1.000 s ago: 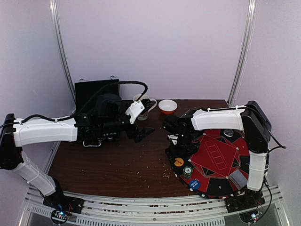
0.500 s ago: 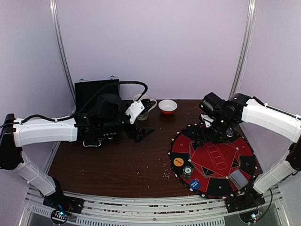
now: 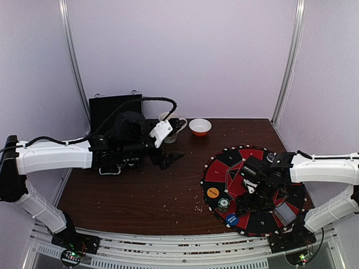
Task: Distribute texas hold em gaming equipment
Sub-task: Pick up the small blind button from the poker table mat.
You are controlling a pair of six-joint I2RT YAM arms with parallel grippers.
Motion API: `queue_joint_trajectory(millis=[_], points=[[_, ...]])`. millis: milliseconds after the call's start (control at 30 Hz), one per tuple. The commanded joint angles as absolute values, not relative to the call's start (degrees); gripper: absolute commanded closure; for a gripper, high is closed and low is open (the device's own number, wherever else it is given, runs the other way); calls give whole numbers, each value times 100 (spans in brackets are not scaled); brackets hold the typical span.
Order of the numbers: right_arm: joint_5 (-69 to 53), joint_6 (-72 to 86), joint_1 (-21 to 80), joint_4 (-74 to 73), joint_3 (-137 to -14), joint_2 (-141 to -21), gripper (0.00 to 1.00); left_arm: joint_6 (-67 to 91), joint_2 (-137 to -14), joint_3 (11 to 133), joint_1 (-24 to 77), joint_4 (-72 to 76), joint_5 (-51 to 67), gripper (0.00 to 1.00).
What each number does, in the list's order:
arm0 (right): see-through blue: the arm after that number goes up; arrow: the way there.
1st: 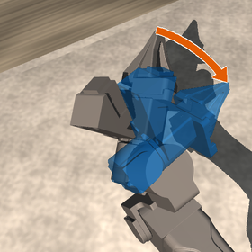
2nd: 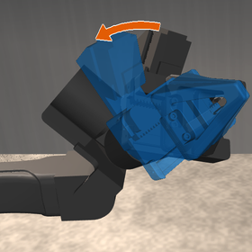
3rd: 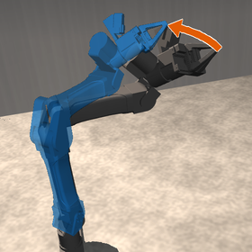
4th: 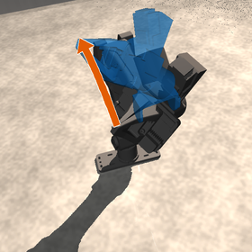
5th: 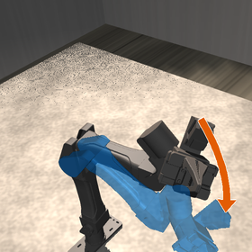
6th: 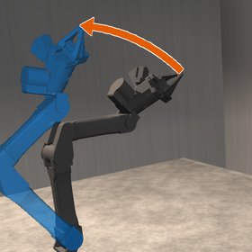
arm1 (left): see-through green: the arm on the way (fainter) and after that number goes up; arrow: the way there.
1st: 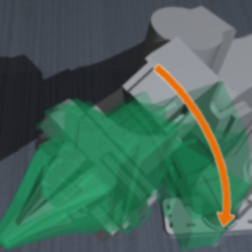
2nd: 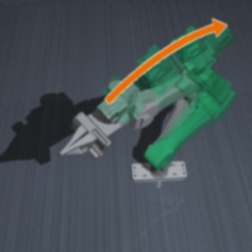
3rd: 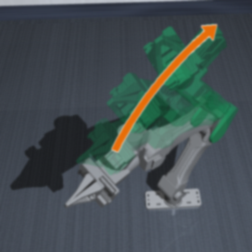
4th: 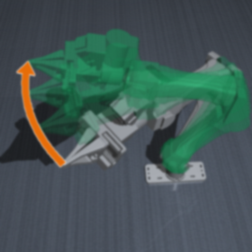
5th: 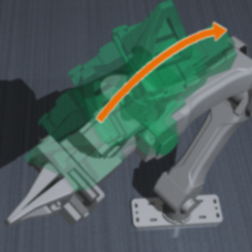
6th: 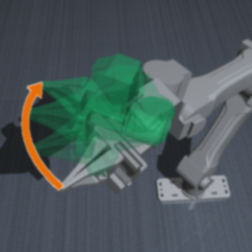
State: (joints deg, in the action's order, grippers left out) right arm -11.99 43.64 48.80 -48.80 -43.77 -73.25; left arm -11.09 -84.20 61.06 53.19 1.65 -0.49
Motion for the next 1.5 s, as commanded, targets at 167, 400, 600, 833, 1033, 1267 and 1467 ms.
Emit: queue_joint_trajectory(millis=[167, 400, 600, 833, 1033, 1267, 1467], points=[[-1492, 4730, 5008, -4116, -3970, -6995, 16, -1232, -8305, 6109, 5287, 299, -115, 2], [-1408, 4295, 5134, -4279, -4568, -6747, 17, -1662, -8477, 5930, 5285, 292, 479, 2], [-1196, 3592, 4971, -5298, -6020, -6988, 10, -1760, -8489, 5983, 5282, 203, 748, 2], [-83, 2679, 4928, -6021, -8292, -9151, 0, -1900, -8152, 5783, 5275, 448, 633, 2], [236, 2189, 4667, -5881, -8631, -10470, 0, -1898, -7959, 5671, 5257, 614, 339, 2], [-302, 1944, 4650, -5540, -8328, -11205, 1, -1914, -7928, 5658, 5230, 640, 254, 2], [-784, 2037, 4430, -5124, -7873, -10742, 1, -1981, -8335, 5639, 5230, 537, 637, 2]])
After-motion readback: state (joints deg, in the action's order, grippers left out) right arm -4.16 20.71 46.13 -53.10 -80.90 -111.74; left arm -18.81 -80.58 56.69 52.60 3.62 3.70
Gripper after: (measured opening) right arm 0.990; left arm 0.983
